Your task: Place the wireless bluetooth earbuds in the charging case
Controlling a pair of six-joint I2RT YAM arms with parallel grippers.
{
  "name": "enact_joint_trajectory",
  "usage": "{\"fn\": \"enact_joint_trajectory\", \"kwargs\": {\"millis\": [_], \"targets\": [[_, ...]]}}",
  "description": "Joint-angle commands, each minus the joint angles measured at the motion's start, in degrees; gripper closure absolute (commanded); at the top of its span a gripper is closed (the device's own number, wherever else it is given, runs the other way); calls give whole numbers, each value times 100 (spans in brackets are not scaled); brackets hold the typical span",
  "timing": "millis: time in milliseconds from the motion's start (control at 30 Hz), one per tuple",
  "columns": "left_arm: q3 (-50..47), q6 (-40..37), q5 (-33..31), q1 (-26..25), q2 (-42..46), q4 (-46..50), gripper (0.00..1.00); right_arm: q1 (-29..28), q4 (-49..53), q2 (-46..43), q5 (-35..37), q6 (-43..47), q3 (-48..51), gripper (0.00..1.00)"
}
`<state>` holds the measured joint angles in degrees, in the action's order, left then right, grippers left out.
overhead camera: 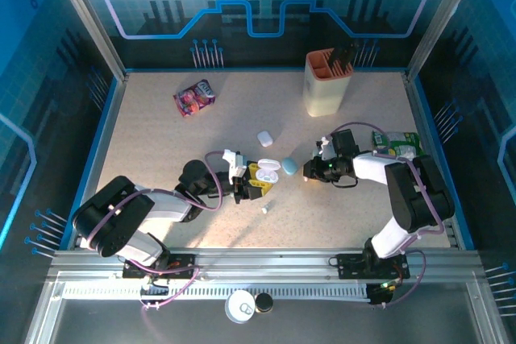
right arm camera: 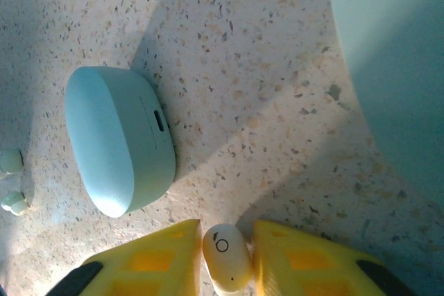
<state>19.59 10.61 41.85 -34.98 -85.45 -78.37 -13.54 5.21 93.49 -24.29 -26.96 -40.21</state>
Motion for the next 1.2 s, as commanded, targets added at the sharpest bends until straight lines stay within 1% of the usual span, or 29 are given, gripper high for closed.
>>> {"fn": "enact_joint_trajectory", "kwargs": {"millis": [0,133,267,333,400,567,733,800,867,967,1167], "targets": [[-26,-59,113,45,-7,-189,70,-114,189,193,11,15,-38,79],[-22,-64,104,51,-18,-188,69,-137,184,140,104,-8,4,85],[-48,-119,48,61,-30,-189,69,-197,111,-92,320,-81,99,85],[-66,-141,13,64,-41,-188,69,-286,90,-297,616,-131,149,85],[-76,-169,-26,70,-50,-188,69,-427,92,-547,1098,-305,222,85],[-47,-167,-63,66,-125,-194,69,-999,52,-1202,2606,-1030,445,85],[-47,-216,-77,63,-156,-192,69,-1632,325,-1610,4244,-1678,489,87],[-60,-232,-68,66,-165,-188,69,-1789,277,-1743,4641,-1881,587,86],[-55,-230,-62,70,-182,-188,69,-1848,258,-1823,4809,-2180,675,86],[-63,-251,-79,68,-202,-183,69,-1888,284,-1878,4956,-2337,707,86],[-80,-319,-172,71,-226,-190,69,-1942,446,-1850,5002,-2132,560,86]]}}
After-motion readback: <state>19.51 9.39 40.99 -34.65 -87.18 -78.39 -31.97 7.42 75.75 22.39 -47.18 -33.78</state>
